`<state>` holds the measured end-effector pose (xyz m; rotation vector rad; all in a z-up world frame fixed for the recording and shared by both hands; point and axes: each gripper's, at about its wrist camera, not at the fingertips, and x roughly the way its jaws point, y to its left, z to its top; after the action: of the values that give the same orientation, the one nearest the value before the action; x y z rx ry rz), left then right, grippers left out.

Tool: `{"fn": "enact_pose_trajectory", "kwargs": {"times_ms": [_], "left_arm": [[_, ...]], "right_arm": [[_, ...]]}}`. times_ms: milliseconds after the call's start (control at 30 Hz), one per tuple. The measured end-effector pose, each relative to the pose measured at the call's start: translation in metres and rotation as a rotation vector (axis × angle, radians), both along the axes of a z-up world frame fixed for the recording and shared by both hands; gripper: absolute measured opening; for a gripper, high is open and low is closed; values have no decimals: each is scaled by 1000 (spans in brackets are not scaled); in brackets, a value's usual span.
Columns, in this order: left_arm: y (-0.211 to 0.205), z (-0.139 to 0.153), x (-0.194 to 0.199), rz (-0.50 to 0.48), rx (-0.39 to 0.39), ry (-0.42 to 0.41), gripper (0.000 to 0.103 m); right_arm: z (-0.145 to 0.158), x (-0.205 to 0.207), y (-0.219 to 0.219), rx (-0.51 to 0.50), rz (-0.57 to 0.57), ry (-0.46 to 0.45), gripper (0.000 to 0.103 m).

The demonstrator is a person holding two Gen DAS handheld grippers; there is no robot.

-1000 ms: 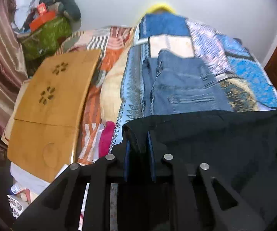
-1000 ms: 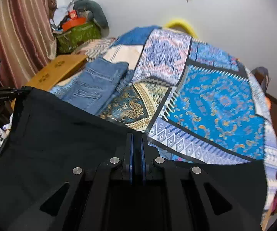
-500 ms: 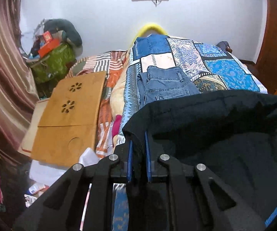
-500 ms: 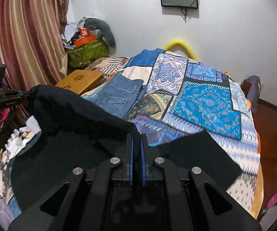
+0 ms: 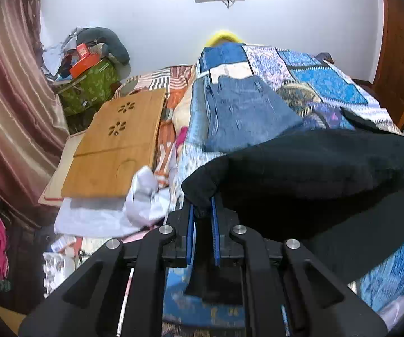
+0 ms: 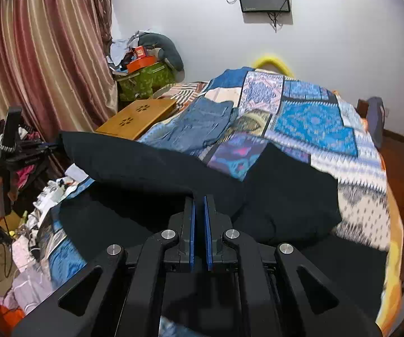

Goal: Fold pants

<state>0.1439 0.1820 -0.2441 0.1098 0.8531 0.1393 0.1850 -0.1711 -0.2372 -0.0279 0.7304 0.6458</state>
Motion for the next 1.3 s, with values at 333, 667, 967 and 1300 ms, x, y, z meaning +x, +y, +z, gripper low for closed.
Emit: {"fn": "enact_pose_trajectory", "kwargs": {"times_ms": [333,667,967,1300], "left_arm": [[-9,-36,-40,9,-44,48,11],[4,-75,-44,52,-137,158,11],[4,-67,-50,36,-130,191,16],[10,-7,-39,57,-153,78,56]], "right_arm": [[-31,-32,-3,6,-40,59,5],[-48,-33,-6,-33,-51,100,5],[-36,-35,-23,-85,-54,99,28],[2,-13,-44,-82,-139,13,43]]}}
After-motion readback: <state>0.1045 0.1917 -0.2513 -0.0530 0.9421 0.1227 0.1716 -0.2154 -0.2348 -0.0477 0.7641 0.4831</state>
